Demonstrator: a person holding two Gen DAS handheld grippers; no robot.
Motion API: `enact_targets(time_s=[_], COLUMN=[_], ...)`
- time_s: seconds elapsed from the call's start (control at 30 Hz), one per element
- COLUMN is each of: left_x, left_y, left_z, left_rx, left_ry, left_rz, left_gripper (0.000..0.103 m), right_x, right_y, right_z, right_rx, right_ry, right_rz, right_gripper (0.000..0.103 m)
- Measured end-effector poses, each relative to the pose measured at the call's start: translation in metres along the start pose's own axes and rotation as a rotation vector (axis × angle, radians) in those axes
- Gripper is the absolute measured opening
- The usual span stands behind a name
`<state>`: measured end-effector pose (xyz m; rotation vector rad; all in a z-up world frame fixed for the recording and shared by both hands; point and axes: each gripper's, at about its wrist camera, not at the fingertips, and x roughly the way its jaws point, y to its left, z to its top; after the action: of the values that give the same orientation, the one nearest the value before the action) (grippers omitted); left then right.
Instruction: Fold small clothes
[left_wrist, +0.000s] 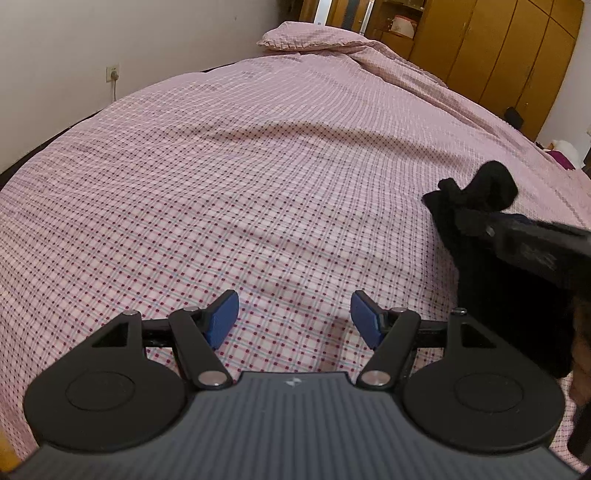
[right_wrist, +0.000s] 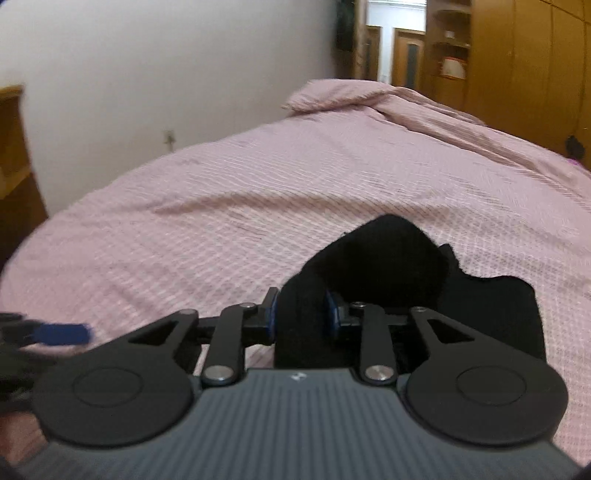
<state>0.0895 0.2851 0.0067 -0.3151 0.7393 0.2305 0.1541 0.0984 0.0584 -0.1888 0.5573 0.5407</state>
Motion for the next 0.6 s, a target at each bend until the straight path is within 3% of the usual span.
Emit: enact_targets(time_s=[0.17,0.27,0.37,0.6], left_x=[-0.006,-0.017,-0.025,-0.02], left_y=[-0.01,-0.02,-0.031,-0.068], left_z=[0.018,0.027,0.03,0.027], left_rx=[0.014,0.038,0.046,0.046], left_ry=[-0.026,-0.074,-0.096,-0.067], left_rz=[-0.027,-0.044,-0.073,-0.163], left_gripper=[0.072,0.072,0.072,0.072], right_x=[-0.036,-0.06,-0.083,-0.101], right_y=[-0.009,-0.022,-0.038,-0.082], right_z=[-0.009,-0.012,-0.018,-0.047], right_rx=[0.033,0.072,0.108,0.225], right_ry=[0.0,-0.027,-0.067,-0.088], right_rz=[0.218,0.244,0.218,0.015], right_gripper=[0.028,0.028,0.028,0.03])
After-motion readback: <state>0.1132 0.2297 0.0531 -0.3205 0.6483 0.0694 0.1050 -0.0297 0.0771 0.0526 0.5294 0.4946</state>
